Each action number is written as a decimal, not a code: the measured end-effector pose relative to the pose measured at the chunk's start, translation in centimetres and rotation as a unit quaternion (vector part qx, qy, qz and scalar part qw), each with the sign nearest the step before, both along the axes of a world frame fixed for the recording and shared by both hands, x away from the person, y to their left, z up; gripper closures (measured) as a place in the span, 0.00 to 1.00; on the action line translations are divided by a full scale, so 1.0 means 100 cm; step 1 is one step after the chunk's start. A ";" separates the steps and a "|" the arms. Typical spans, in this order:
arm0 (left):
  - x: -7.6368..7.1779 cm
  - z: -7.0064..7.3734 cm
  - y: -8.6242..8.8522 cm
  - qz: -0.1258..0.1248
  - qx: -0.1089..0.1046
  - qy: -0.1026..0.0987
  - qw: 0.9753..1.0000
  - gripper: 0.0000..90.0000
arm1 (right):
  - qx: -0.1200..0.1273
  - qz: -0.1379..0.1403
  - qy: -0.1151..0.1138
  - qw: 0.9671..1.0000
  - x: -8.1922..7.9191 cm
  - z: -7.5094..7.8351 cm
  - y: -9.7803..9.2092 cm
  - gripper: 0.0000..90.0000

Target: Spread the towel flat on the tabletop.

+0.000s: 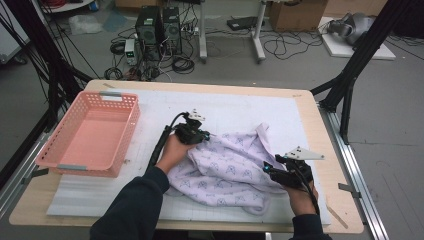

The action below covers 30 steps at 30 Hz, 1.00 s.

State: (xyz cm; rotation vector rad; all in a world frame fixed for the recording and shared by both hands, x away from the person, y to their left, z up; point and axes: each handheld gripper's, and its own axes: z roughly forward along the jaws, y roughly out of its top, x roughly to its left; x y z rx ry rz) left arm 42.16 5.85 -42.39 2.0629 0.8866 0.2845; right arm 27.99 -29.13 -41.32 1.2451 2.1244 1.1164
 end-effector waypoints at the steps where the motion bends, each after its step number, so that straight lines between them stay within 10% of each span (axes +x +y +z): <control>1: -0.002 0.004 0.010 0.018 -0.015 -0.010 1.000 0.95 | 0.003 -0.004 0.004 1.000 0.001 0.000 0.001 0.50; 5: -0.018 0.024 0.051 0.087 -0.063 -0.064 0.992 0.95 | 0.001 -0.014 0.006 1.000 0.012 -0.001 0.009 0.50; 12: -0.043 0.035 0.095 0.139 -0.087 -0.107 0.981 0.95 | -0.010 -0.016 0.015 1.000 0.051 -0.009 0.048 0.47; 22: -0.066 0.013 0.103 0.123 -0.103 -0.060 0.985 0.95 | -0.051 0.022 0.057 0.997 0.096 -0.029 0.093 0.63; 24: -0.068 0.009 0.103 0.119 -0.104 -0.054 0.986 0.95 | -0.055 0.034 0.057 0.996 0.095 -0.026 0.090 0.94; 26: -0.071 0.005 0.104 0.115 -0.106 -0.046 0.987 0.95 | -0.100 0.045 0.038 0.993 0.087 -0.022 0.089 0.97; 30: -0.077 -0.002 0.103 0.104 -0.116 -0.025 0.987 0.95 | -0.104 0.032 0.039 0.993 0.067 -0.014 0.065 0.97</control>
